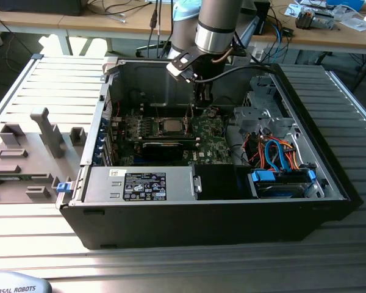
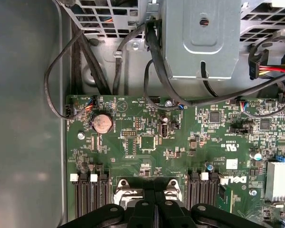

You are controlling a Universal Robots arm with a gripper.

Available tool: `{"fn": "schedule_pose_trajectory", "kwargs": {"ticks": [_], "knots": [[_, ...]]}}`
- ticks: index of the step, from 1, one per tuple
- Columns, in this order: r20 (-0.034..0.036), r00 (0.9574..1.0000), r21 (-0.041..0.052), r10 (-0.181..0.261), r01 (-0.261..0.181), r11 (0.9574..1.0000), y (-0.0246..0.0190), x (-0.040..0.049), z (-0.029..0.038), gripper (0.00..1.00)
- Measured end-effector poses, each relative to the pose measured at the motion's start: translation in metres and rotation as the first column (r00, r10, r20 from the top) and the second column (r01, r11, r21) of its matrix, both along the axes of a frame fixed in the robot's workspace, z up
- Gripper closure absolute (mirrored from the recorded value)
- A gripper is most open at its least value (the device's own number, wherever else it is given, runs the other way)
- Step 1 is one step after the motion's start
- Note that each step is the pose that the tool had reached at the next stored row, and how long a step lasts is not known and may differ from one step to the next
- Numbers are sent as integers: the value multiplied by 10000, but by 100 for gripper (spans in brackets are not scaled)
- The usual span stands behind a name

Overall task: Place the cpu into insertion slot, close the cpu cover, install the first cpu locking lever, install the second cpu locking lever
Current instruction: 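Close the cpu cover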

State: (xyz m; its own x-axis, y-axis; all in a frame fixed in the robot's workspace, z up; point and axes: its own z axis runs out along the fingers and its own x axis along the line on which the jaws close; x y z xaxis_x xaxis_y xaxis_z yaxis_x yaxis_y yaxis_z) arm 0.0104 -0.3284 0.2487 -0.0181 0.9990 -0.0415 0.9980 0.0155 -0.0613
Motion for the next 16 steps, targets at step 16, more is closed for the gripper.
{"fn": "schedule_pose_trajectory", "kwargs": {"ticks": [16], "knots": [[0,10000,-1,0,0,10000,0,-99,-9,89]]}}
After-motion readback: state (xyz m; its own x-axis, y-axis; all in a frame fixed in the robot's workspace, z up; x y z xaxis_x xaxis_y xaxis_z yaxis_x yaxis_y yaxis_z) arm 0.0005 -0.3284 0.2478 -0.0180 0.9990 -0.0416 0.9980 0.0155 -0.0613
